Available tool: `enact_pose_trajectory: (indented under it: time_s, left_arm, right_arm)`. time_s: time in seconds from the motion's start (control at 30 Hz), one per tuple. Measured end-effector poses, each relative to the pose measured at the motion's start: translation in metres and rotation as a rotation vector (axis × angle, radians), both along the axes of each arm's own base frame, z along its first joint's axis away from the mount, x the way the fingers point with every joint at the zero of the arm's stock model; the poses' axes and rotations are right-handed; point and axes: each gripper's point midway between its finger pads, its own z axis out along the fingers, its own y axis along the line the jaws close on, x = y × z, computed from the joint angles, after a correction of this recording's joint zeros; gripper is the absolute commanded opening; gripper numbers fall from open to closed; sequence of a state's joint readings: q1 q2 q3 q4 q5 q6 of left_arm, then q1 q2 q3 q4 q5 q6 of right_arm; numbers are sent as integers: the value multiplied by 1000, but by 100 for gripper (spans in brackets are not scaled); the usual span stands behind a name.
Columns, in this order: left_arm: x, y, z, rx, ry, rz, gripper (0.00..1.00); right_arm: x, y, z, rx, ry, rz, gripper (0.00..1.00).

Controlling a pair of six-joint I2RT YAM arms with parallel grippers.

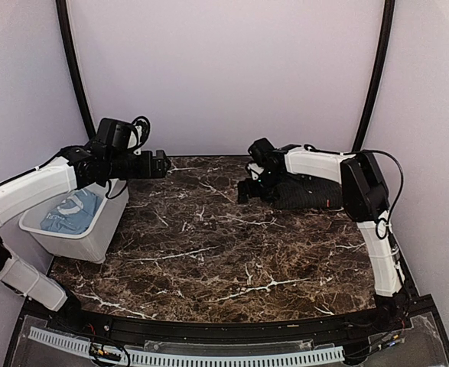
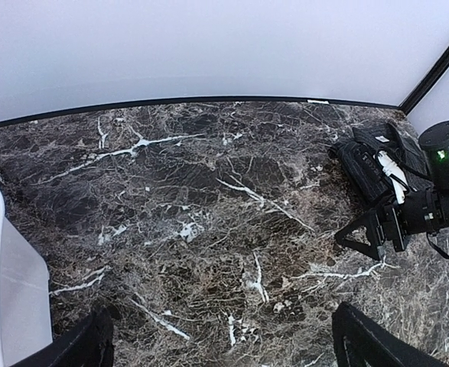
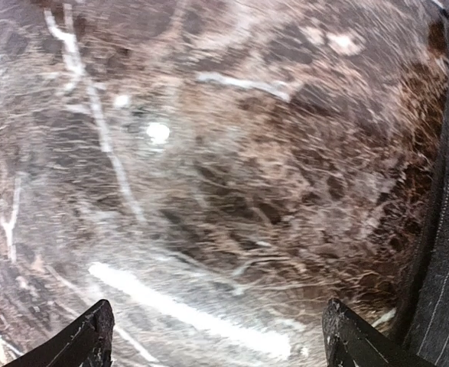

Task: Fold and stack the mixed laundry pile
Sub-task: Move the square-folded shirt to the corner of the board.

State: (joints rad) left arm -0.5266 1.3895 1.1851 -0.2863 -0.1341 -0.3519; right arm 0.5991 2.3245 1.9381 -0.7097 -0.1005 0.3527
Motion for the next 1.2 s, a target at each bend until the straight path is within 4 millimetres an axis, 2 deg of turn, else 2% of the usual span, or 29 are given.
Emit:
enact_pose_trajectory:
  time_s: [0.13,0.43,0.83,1.03,1.2]
  left_arm:
    - [0,0,1,0,-2,1,99]
    - [0,1,1,3,-4,5,99]
    - [3,2,-6,25,4,7,99]
    - [3,1,-8,33,6,1,99]
    - [4,6,-9,47,28,7,99]
  right_arm:
    - [9,-17,-13,-23,17,-28,91]
    - [39,-63,-13,-27,6,-99,91]
    - [80,-136,-13,-34,-17,-166,91]
    - [99,-156,-13,-39,-46,-166,91]
    - [102,-166,-13,-51,-51,-155,92]
